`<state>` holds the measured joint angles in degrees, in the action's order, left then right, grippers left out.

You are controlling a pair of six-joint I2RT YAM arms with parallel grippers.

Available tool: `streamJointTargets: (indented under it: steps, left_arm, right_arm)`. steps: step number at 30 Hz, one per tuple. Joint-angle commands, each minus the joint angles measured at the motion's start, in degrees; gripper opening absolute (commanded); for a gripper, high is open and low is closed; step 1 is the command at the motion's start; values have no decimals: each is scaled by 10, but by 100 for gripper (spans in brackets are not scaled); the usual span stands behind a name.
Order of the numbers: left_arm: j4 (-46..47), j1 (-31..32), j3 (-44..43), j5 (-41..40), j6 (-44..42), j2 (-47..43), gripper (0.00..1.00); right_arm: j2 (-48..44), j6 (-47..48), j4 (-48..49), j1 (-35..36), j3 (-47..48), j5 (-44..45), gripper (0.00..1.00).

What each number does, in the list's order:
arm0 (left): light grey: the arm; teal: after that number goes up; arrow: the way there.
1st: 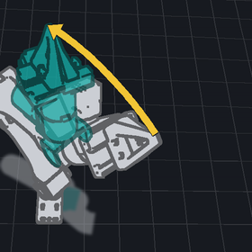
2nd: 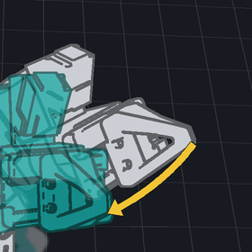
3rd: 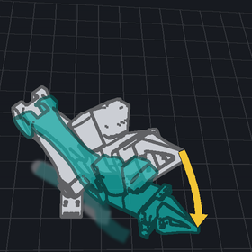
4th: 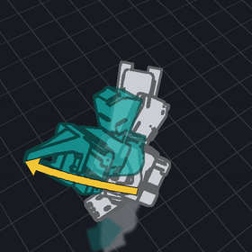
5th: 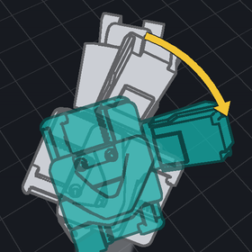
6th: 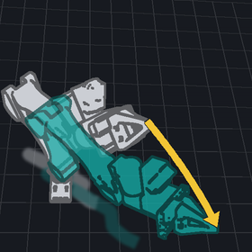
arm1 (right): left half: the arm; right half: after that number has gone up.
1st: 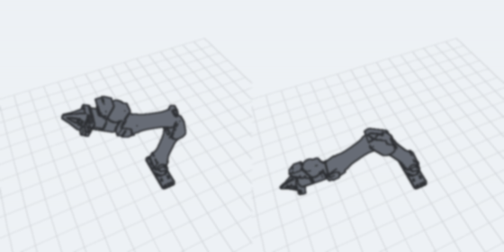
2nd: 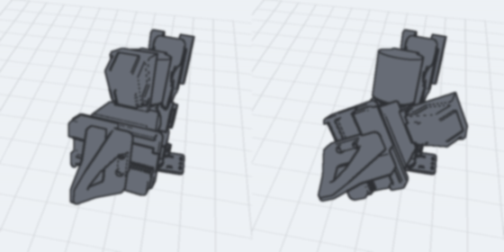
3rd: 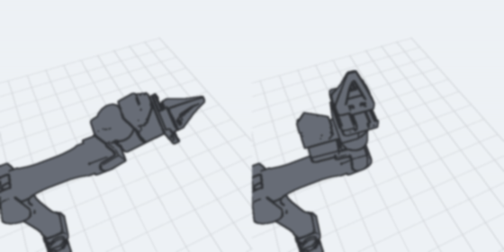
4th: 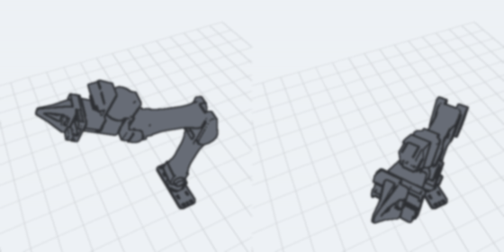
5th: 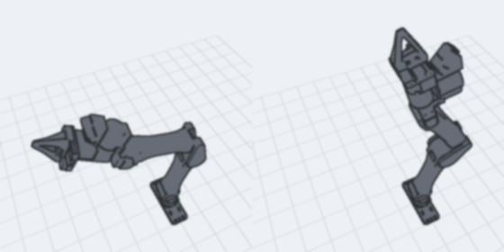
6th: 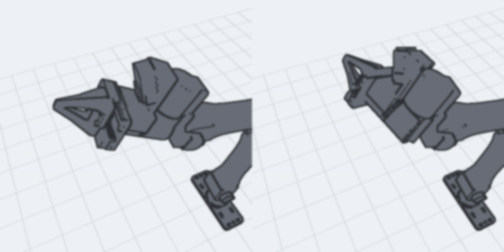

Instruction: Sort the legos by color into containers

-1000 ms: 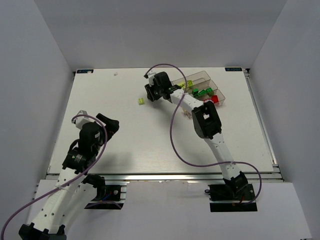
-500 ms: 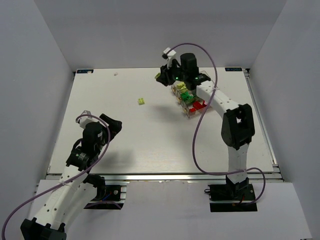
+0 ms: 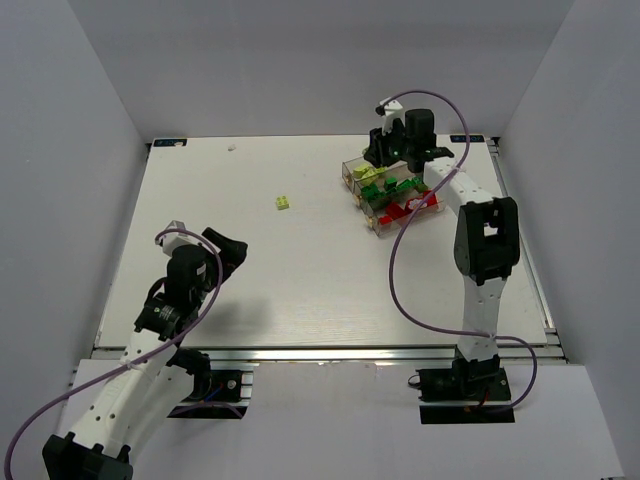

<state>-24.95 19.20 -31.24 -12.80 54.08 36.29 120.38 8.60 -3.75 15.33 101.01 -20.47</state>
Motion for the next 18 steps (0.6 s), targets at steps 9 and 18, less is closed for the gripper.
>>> streamJointTargets:
  steps: [9,18]
  left_arm:
    - [27,0,14,18,5,13,98]
    - [32,0,15,23,6,23,98]
  right_arm:
    - [47,35,23,-7,20,23,20]
    - [72,51,31,-7,32,31,42]
